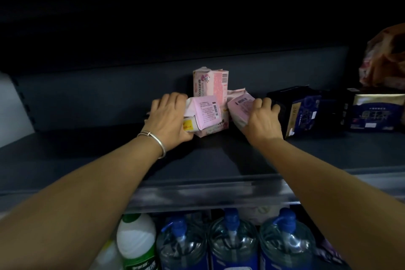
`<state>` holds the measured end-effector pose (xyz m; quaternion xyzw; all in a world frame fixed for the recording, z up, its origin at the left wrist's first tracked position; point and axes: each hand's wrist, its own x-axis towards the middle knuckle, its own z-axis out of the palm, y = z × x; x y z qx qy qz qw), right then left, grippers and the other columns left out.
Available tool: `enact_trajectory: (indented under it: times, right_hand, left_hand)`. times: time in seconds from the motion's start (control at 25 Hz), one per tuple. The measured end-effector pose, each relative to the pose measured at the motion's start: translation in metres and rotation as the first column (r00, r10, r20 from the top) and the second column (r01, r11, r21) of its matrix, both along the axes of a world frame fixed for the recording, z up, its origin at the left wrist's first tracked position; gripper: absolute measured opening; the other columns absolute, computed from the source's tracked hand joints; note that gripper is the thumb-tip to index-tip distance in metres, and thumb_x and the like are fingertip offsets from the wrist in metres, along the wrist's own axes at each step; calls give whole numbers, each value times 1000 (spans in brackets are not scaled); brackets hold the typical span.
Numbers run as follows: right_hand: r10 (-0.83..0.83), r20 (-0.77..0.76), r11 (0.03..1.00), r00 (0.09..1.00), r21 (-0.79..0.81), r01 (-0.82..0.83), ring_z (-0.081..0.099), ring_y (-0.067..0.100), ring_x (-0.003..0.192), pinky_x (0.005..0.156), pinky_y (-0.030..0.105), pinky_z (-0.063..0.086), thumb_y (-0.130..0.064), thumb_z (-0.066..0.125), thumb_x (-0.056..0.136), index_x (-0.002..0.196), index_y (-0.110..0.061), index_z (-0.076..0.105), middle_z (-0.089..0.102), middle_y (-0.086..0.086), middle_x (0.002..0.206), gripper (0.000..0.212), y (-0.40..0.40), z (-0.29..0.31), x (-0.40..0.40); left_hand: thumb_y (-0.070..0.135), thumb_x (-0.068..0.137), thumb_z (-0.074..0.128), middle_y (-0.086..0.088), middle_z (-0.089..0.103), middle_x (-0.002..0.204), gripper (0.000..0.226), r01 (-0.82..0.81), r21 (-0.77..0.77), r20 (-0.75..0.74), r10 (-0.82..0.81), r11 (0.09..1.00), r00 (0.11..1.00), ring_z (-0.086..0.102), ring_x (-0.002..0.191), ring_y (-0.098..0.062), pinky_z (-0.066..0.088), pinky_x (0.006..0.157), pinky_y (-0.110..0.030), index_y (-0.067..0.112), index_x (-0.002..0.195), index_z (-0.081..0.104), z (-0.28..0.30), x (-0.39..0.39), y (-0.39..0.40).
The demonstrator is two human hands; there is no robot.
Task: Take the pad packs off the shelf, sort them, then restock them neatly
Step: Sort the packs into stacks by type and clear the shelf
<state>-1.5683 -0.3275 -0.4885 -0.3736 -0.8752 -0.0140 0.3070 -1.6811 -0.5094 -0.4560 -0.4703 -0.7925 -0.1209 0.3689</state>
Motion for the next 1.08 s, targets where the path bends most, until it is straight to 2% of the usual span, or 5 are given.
enact_trajectory:
  times: [0.24,0.52,0.84,0.96,1.08]
  right_hand:
    - [47,-50,990,998,-129,-54,35,35,123,94,43,41,-25,71,80,127,1,39,44,19,129,62,-26,17,14]
    - [189,-104,981,976,-28,-193,35,32,119,93,40,40,-21,67,81,125,0,40,44,17,127,56,-78,47,61]
    - [331,-154,935,931,-83,-346,37,30,116,92,29,31,-12,63,81,125,0,42,46,15,125,50,-163,33,141]
    - [380,-125,909,917,-136,-395,35,30,120,97,30,30,-13,64,82,129,0,41,45,16,129,54,-195,13,172]
    - [422,-116,878,899,-197,-437,38,30,119,98,33,34,-11,65,81,127,1,43,48,16,125,52,-225,-12,196]
  left_hand:
    - [32,67,73,-9,46,120,72,-2,31,146,-3,1000,989,43,109,-29,32,92,-38,8,127,39,-3,12,-10]
    - [28,64,76,-7,43,123,88,36,142,312,-79,989,947,41,113,-27,36,96,-42,18,138,29,9,49,-58]
    - [24,63,79,-3,41,111,67,105,213,501,-201,971,842,50,97,-20,41,74,-29,11,113,36,-7,135,-162]
    - [41,54,71,-1,45,101,69,11,131,501,-75,991,862,43,94,-18,33,74,-29,16,109,38,-26,164,-205]
    - [30,60,79,-7,49,103,66,-26,93,582,-33,995,812,42,100,-21,39,76,-31,18,109,37,-52,182,-246]
